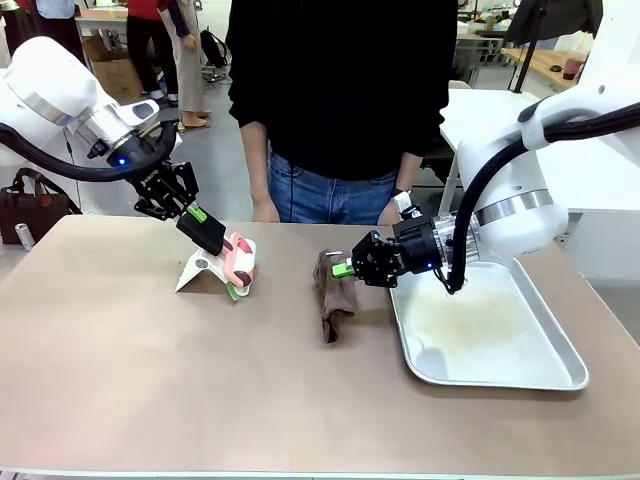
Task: Clean the surface of the table.
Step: Return the Lint Roller and towel to their original positions.
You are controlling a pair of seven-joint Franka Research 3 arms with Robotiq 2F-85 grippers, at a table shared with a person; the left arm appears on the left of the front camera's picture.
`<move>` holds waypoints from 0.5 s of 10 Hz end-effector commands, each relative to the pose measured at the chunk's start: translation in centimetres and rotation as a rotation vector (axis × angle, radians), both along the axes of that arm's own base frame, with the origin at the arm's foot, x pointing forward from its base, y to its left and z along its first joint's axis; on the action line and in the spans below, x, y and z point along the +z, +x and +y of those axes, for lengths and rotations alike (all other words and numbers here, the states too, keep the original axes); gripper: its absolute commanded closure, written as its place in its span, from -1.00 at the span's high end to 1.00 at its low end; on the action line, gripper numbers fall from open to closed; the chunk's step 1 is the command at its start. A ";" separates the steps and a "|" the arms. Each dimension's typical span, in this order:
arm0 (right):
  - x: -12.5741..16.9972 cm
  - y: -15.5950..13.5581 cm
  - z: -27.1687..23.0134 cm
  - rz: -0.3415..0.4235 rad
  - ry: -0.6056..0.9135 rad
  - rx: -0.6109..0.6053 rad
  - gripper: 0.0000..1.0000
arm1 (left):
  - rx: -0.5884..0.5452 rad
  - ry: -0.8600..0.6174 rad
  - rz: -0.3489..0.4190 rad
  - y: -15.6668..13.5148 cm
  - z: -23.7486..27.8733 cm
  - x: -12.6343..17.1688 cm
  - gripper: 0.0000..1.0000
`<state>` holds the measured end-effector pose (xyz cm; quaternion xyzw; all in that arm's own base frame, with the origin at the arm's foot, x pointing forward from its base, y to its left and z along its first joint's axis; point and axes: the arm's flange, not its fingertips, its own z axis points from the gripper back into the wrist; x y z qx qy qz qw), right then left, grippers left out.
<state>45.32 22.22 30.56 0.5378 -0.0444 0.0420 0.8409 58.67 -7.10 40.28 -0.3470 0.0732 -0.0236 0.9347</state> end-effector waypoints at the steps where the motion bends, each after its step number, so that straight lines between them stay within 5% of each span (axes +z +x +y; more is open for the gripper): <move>1: 0.3 0.3 0.1 0.014 0.006 0.000 -0.80 | -0.002 0.036 0.018 0.4 -0.3 -0.2 -0.55; 5: 0.3 0.3 0.1 0.005 0.005 0.011 -0.80 | -0.008 0.059 0.024 0.4 -0.9 -0.8 -0.55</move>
